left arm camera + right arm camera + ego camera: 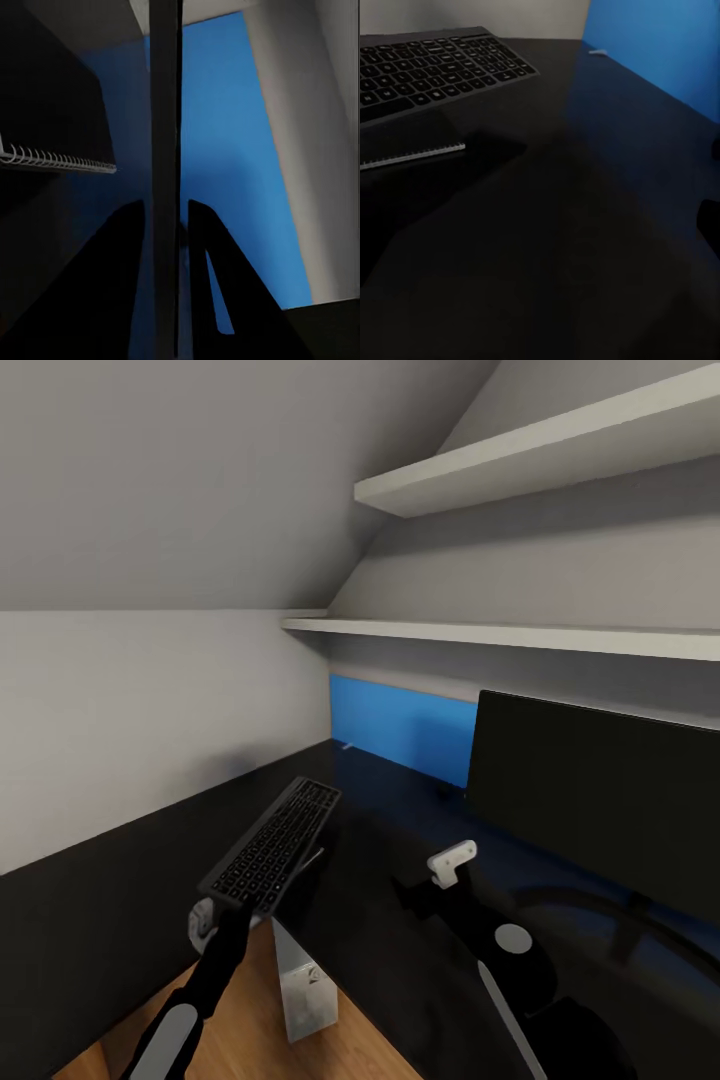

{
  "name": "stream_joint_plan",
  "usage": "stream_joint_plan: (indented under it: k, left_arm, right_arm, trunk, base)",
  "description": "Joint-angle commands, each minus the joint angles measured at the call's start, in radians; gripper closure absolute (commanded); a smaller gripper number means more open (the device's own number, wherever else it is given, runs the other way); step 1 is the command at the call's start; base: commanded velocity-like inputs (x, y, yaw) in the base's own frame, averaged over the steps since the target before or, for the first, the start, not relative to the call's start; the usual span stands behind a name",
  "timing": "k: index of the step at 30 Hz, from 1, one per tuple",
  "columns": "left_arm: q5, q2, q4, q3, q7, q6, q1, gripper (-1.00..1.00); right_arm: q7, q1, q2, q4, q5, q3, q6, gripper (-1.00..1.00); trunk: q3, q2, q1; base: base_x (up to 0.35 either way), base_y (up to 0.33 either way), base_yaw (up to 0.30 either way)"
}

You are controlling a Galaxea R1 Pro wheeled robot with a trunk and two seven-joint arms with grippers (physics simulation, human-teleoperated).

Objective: In the bedroom, organize the workspace by keeping the computer under the desk, ensuring the monitor is on the desk, placing the keyboard on the desk next to the monitor, placing the mouse on the desk next to the keyboard, moving the folder from the swivel chair onto the desk next to the mouse, stacking the notebook on top of the folder with the pen on top of the notebook, and positioning the swivel chair next to the desk.

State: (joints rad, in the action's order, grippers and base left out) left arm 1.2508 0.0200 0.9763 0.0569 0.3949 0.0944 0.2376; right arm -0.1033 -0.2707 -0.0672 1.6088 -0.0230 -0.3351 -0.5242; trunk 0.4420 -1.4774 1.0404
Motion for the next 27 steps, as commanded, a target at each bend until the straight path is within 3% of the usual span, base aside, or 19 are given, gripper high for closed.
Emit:
stream_joint_plan:
  k: [1,6,13,20,27]
  left_arm:
    - [0.009,0.000,0.005,0.004,0.004,0.010,-0.003,1.00]
    - [0.012,-0.009,0.047,0.009,0.008,0.020,-0.032,1.00]
    - [0.022,-0.041,0.071,0.012,0.007,0.070,-0.044,1.00]
    - [0.024,-0.046,0.074,0.010,0.005,0.080,-0.046,1.00]
    - [0.023,-0.041,0.074,0.003,0.002,0.080,-0.046,1.00]
  right_arm:
    - [-0.003,-0.001,-0.001,0.001,-0.002,0.000,-0.006,-1.00]
    - [-0.011,0.000,-0.009,0.003,-0.002,0.002,-0.007,-1.00]
    - [-0.037,-0.002,-0.012,0.003,0.005,0.009,-0.018,-1.00]
    - [-0.047,-0.014,-0.006,0.003,0.009,0.014,-0.107,-1.00]
    - [-0.049,-0.021,0.000,0.003,0.010,0.050,-0.143,-1.00]
  trunk:
    - [0.001,-0.001,0.000]
    - [0.001,-0.001,0.000]
    - [0.001,-0.001,0.000]
    - [0.001,-0.001,0.000]
    - [0.001,-0.001,0.000]
  base:
    - [0.000,0.000,0.000]
    - [-0.006,0.003,0.000]
    - [-0.130,0.142,0.000]
    - [-0.190,0.251,0.000]
    - [-0.096,0.123,-0.129]
